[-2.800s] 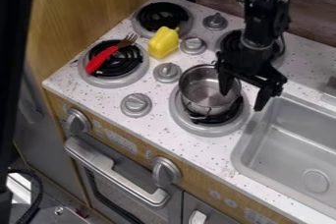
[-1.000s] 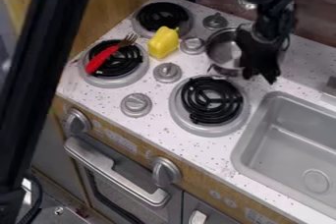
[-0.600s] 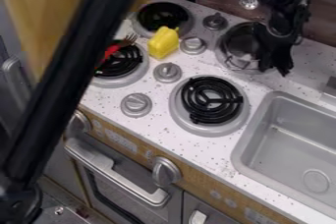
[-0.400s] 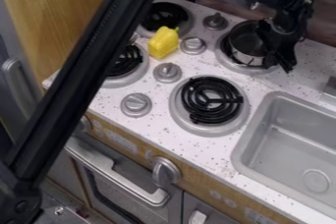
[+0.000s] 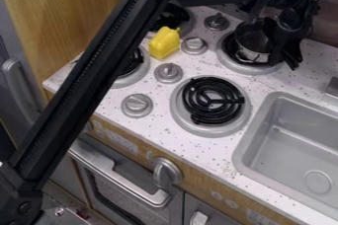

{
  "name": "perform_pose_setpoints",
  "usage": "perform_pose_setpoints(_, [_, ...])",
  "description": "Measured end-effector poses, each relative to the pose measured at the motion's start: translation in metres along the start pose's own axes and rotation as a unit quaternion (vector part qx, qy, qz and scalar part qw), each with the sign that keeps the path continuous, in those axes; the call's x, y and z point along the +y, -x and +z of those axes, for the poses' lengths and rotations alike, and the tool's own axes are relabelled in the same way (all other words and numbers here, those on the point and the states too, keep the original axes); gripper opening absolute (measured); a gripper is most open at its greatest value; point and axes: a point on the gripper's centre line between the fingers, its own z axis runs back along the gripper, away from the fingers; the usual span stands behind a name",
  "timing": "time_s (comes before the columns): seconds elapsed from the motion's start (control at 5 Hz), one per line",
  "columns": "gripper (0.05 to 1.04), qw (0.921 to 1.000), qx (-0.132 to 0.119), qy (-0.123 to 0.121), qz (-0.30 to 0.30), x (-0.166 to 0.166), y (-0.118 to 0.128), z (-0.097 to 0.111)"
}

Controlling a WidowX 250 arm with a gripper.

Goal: Move the silver pot to the top right burner

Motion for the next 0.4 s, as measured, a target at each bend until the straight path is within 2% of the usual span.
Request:
perform_pose_setpoints(0.2, [0.253, 0.9996, 0.007, -0.009, 0.026, 0.001, 0.006, -0.004])
perform_pose_setpoints(0.4, [0.540, 0.9986, 0.020, -0.021, 0.045, 0.002, 0.017, -0.002])
